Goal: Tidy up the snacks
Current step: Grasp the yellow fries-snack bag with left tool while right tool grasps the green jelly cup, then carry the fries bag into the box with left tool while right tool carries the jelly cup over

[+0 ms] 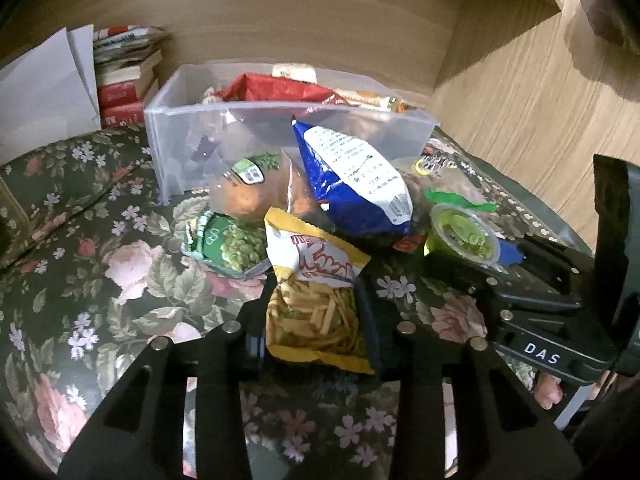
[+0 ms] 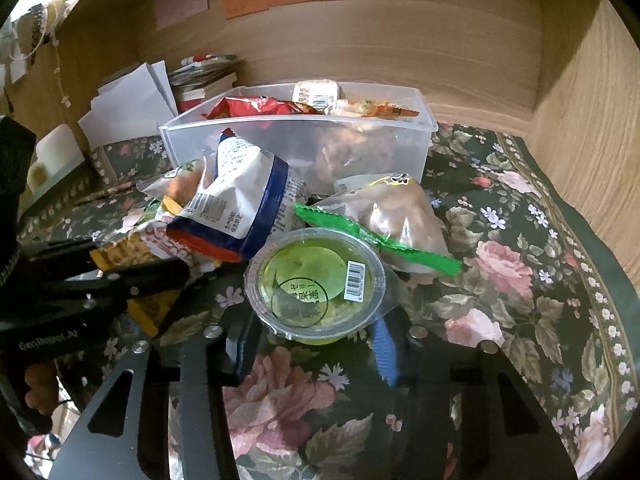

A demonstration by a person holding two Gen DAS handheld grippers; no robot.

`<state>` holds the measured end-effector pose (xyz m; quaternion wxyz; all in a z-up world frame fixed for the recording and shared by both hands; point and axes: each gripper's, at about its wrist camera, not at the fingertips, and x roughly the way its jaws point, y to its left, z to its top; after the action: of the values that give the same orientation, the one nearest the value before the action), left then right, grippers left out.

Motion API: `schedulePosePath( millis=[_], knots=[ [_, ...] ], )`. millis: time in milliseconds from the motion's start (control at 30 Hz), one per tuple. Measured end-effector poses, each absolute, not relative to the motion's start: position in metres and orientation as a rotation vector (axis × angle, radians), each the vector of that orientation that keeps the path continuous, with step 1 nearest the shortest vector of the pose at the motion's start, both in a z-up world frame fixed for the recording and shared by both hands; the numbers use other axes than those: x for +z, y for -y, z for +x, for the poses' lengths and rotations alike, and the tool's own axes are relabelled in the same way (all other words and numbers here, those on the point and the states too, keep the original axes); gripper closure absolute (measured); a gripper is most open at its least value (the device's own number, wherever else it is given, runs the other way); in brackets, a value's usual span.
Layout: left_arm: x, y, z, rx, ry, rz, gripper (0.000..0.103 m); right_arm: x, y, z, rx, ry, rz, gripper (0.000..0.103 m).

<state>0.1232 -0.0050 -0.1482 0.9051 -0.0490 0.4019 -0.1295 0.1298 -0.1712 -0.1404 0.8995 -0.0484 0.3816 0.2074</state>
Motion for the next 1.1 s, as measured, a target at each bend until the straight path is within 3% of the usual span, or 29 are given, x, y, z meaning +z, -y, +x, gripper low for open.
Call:
schedulePosePath(
  millis=[600, 1100],
  knots=[
    [-0.082, -0.018, 0.107, -0.236, -0.664, -0.103, 0.067, -0.098, 0.175, 0.118, 0.464, -0.677, -0.065, 0.059],
    [-0.048, -0.032, 0.145, -0.209, -0.559, -0.073, 0.067, -0.043, 0.17, 0.15, 0.429, -0.527, -0.107, 0.059]
  ],
)
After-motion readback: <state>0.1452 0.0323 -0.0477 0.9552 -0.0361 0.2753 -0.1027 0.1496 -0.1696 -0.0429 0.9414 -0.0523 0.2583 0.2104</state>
